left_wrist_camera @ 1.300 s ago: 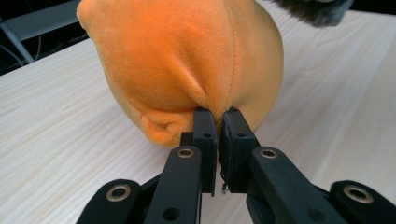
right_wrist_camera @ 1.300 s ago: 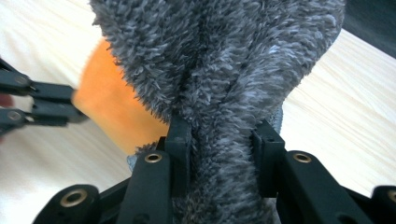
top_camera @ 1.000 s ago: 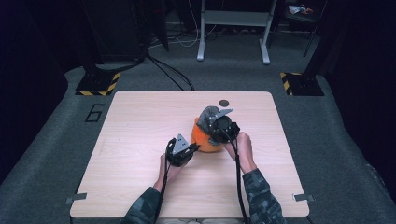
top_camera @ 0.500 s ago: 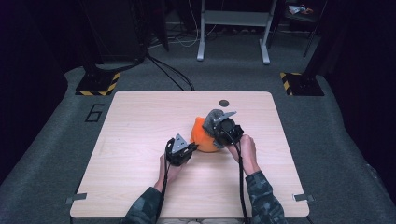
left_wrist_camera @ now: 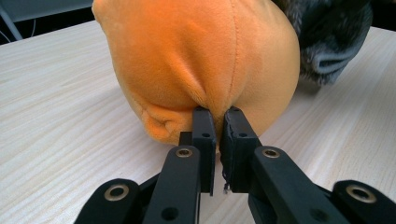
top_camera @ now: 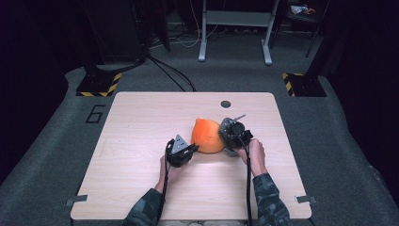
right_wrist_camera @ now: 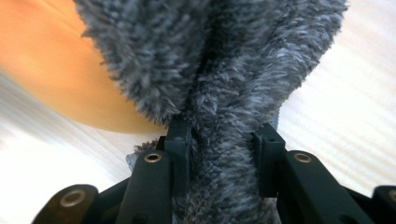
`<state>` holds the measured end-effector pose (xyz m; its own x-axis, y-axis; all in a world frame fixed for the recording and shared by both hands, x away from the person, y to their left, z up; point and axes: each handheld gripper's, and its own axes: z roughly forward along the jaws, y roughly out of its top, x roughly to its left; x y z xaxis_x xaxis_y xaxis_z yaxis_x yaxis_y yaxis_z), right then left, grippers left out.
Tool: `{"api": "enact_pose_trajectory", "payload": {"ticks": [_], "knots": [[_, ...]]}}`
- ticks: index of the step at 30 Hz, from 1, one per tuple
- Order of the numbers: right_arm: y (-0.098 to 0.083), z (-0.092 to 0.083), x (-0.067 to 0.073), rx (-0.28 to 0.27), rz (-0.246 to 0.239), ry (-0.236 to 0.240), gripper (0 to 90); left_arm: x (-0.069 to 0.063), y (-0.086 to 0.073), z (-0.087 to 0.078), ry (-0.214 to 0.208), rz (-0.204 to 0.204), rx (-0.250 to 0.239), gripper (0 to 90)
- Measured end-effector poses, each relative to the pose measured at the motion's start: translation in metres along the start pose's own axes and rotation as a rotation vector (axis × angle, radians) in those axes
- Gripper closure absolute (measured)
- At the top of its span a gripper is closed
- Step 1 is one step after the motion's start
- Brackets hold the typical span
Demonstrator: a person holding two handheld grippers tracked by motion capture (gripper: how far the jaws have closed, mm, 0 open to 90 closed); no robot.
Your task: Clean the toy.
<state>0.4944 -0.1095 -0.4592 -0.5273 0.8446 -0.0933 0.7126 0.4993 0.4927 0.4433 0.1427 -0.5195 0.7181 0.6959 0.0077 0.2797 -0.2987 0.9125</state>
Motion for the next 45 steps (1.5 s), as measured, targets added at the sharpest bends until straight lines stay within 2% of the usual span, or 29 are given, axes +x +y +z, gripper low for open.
{"api": "enact_pose_trajectory", "payload": {"ticks": [2,5,7,10,13,16,18,20,22,23,24,25,27,29,30,32,33,34,35,39,41,42,43,44,45], "knots": [[-0.003,0.009,-0.005,0.029,0.002,-0.004,65.5,0.001,0.0,0.0,0.001,-0.002,0.004,84.6],[-0.008,0.018,-0.011,0.05,0.046,-0.002,65.9,0.003,0.0,-0.001,0.003,0.001,0.006,84.5],[-0.01,0.012,-0.014,0.021,0.045,-0.004,66.3,0.003,0.0,-0.001,0.003,0.002,0.006,84.4],[-0.007,-0.006,-0.012,-0.041,0.06,-0.016,66.5,0.002,0.0,-0.001,0.004,-0.001,0.002,84.4],[0.001,-0.026,-0.007,-0.094,0.018,-0.01,66.4,0.002,0.0,-0.002,-0.002,0.001,-0.001,84.3],[0.012,-0.041,0.006,-0.15,-0.022,-0.004,66.3,0.002,0.0,-0.002,-0.007,0.011,-0.006,84.1],[0.019,-0.048,0.016,-0.166,-0.057,0.0,66.2,0.001,0.0,-0.002,-0.008,0.013,-0.006,84.0],[0.027,-0.052,0.026,-0.174,-0.098,0.017,66.1,0.001,0.0,-0.002,-0.009,0.015,-0.008,83.9],[0.032,-0.053,0.036,-0.168,-0.111,0.022,66.0,0.001,0.0,-0.002,-0.012,0.016,-0.007,83.9],[0.035,-0.051,0.04,-0.18,-0.134,0.021,66.0,0.001,0.0,-0.002,-0.016,0.018,-0.007,83.9],[0.035,-0.051,0.04,-0.18,-0.134,0.021,66.0,0.001,0.0,-0.002,-0.016,0.018,-0.007,83.9],[0.04,-0.05,0.048,-0.183,-0.148,0.021,65.9,0.001,0.0,-0.002,-0.016,0.021,-0.007,83.9],[0.042,-0.046,0.055,-0.167,-0.162,0.024,65.8,0.0,0.0,-0.001,-0.013,0.021,-0.009,83.9],[0.043,-0.041,0.057,-0.157,-0.165,0.019,65.8,0.001,0.0,-0.001,-0.008,0.023,-0.006,83.8],[0.043,-0.039,0.055,-0.166,-0.176,0.019,65.8,0.001,0.0,-0.001,-0.008,0.023,-0.007,83.8],[0.04,-0.04,0.051,-0.155,-0.148,0.033,65.8,0.001,0.0,-0.001,-0.008,0.02,-0.006,83.8],[0.039,-0.039,0.049,-0.166,-0.152,0.025,65.8,0.0,0.0,-0.001,-0.004,0.015,-0.008,83.9],[0.037,-0.039,0.047,-0.153,-0.139,0.017,65.8,0.002,0.0,-0.001,-0.009,0.017,-0.002,83.9],[0.035,-0.039,0.044,-0.147,-0.145,0.01,65.8,0.002,-0.001,-0.001,-0.014,0.012,0.001,83.8],[0.025,-0.035,0.034,-0.116,-0.105,0.01,65.8,0.001,-0.001,-0.001,-0.011,0.014,0.002,83.9],[0.021,-0.031,0.027,-0.115,-0.105,0.006,65.8,0.002,-0.001,-0.001,-0.013,0.011,0.0,83.9],[0.019,-0.029,0.025,-0.096,-0.079,0.001,65.8,0.002,-0.001,-0.001,-0.013,0.012,0.0,83.8],[0.017,-0.026,0.022,-0.092,-0.083,-0.001,65.7,0.002,-0.001,-0.001,-0.013,0.013,0.001,83.8],[0.014,-0.024,0.021,-0.086,-0.058,0.003,65.8,0.002,-0.001,-0.001,-0.013,0.011,0.0,83.8],[0.012,-0.022,0.018,-0.076,-0.053,0.004,65.7,0.001,-0.001,-0.001,-0.014,0.01,0.002,83.8]]}}
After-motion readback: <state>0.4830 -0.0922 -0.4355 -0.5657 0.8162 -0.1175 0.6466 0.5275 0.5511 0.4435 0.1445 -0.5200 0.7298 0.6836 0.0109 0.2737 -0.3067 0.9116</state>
